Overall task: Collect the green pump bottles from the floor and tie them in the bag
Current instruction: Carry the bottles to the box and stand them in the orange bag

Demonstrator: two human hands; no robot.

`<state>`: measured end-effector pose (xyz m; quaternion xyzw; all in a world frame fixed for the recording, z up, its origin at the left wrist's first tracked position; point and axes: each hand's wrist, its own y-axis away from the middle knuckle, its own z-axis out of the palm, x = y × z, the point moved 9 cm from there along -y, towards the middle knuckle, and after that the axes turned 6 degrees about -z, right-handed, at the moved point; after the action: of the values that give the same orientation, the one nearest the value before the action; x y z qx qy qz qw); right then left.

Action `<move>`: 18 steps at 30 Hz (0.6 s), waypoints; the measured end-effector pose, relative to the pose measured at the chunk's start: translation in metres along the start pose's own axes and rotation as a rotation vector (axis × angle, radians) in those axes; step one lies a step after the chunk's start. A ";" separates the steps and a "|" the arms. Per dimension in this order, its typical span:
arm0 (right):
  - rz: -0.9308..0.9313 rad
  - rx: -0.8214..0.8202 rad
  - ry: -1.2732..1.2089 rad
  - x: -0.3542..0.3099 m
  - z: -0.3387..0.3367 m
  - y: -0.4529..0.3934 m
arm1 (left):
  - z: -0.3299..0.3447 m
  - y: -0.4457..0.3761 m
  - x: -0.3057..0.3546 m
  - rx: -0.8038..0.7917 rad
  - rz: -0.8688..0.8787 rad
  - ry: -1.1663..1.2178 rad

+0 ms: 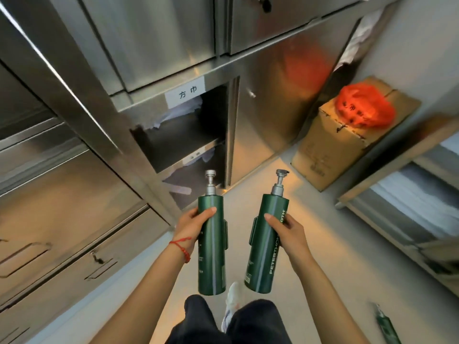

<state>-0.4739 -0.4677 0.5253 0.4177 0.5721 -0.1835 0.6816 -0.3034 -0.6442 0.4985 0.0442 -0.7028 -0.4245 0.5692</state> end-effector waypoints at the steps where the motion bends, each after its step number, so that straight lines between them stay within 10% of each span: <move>1: -0.004 0.013 -0.009 -0.006 -0.010 -0.010 | 0.016 -0.008 0.010 -0.018 0.008 -0.006; 18: -0.004 0.396 -0.107 -0.070 -0.144 -0.176 | 0.268 -0.170 0.156 -0.403 0.007 -0.288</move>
<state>-0.7116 -0.4745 0.5274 0.5320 0.4885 -0.3161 0.6152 -0.6538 -0.6909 0.5096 -0.1338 -0.6779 -0.5560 0.4620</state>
